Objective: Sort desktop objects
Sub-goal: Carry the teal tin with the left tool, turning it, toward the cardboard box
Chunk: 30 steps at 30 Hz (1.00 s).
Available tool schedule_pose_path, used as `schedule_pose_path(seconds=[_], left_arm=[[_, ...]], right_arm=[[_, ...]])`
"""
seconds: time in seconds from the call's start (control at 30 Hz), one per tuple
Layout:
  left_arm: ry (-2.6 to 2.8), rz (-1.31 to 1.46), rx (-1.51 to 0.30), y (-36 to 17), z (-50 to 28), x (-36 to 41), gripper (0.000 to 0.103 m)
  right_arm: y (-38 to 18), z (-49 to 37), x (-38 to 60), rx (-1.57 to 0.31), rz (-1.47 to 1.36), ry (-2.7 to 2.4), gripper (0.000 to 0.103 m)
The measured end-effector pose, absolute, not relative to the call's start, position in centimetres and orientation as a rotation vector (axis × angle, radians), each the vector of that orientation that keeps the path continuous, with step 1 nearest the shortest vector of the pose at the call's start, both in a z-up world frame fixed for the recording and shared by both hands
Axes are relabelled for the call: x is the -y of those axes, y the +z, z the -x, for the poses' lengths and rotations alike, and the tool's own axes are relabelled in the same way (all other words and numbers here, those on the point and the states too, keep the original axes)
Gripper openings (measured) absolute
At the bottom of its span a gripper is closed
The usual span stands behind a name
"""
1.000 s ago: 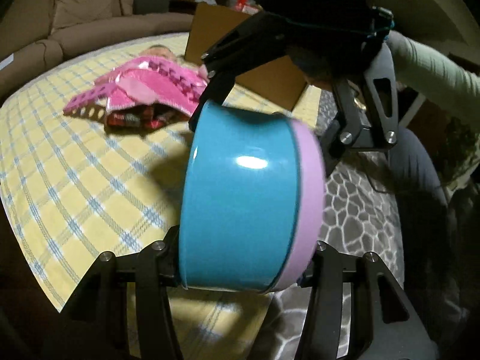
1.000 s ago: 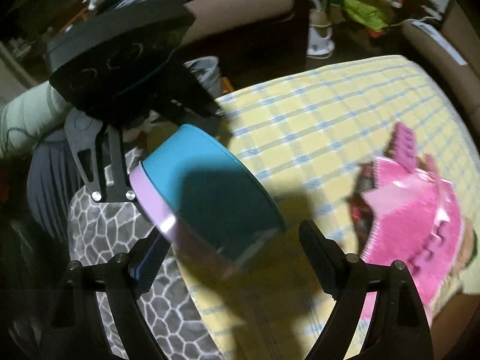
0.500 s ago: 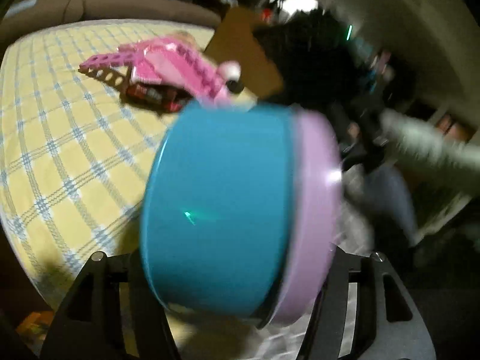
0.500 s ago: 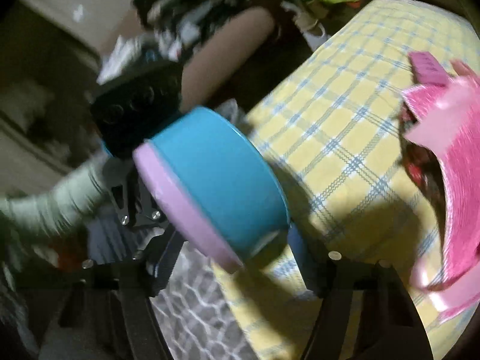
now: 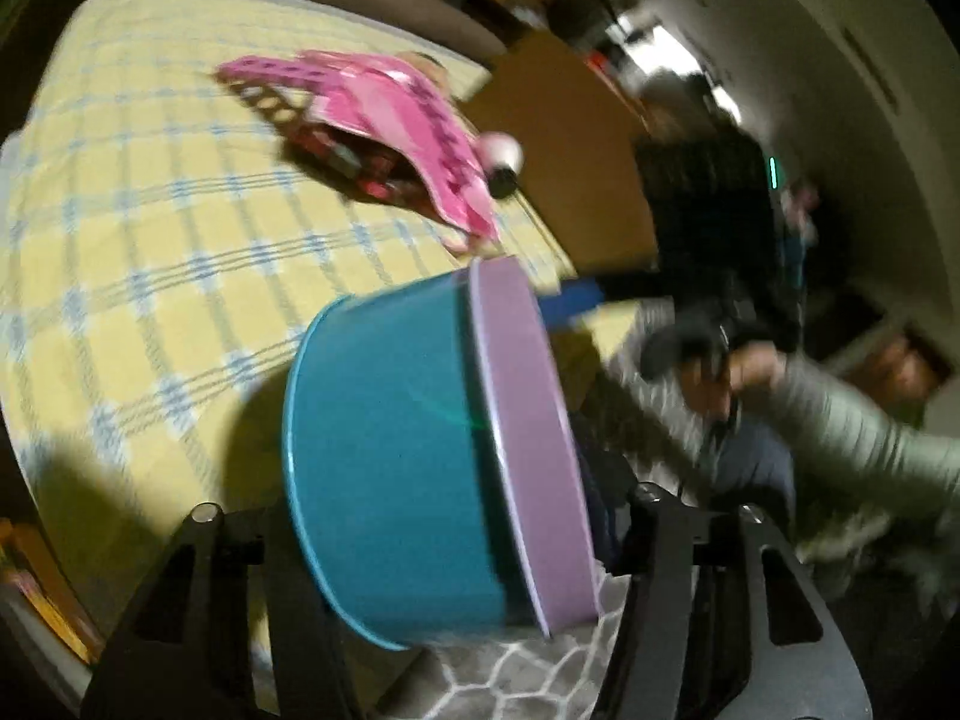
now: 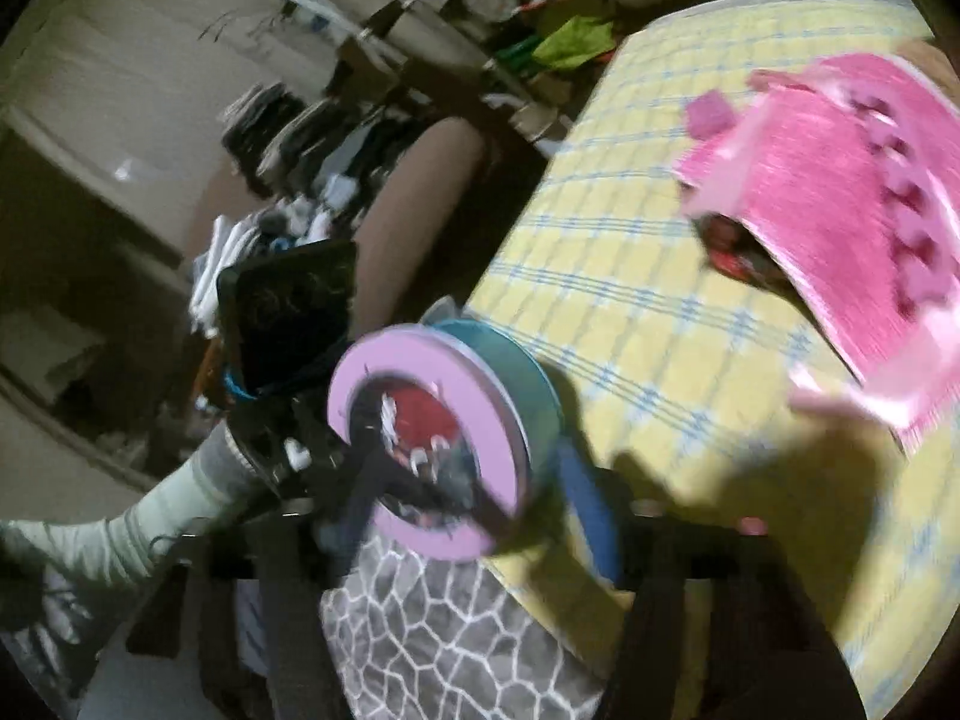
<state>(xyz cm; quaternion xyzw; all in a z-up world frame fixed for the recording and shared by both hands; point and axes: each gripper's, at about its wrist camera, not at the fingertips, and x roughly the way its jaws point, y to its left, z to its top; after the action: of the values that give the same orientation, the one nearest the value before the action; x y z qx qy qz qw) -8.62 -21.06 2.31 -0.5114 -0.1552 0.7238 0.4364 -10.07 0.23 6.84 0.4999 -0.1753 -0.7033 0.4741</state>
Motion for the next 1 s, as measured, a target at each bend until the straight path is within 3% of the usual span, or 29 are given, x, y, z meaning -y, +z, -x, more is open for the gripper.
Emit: schedule_pose_path(seconds=[0.13, 0.23, 0.43, 0.57, 0.73, 1.0], left_arm=[[1.844, 1.307, 0.854, 0.3, 7.7, 23.6, 0.046], [1.796, 1.164, 1.056, 0.9, 6.7, 23.9, 0.05], [1.705, 1.014, 1.268, 1.6, 5.1, 22.5, 0.049], [1.582, 0.945, 1.43, 1.4, 5.2, 20.8, 0.049], [1.542, 0.953, 1.414, 3.8, 5.6, 16.2, 0.049], [1.523, 0.951, 1.219, 11.4, 9.7, 7.2, 0.048]], right_arm=[[4.9, 8.4, -1.8, 0.62, -1.24, -1.745, 0.072], [4.1, 7.2, -2.2, 0.727, -1.235, -1.742, 0.072], [4.3, 5.0, -3.5, 1.028, -1.16, -1.685, 0.077], [5.2, 4.3, -4.4, 1.123, -1.099, -1.678, 0.079], [6.9, 3.3, -5.4, 1.181, -1.024, -1.646, 0.079], [15.3, 2.8, -12.1, 1.155, -0.854, -1.791, 0.062]])
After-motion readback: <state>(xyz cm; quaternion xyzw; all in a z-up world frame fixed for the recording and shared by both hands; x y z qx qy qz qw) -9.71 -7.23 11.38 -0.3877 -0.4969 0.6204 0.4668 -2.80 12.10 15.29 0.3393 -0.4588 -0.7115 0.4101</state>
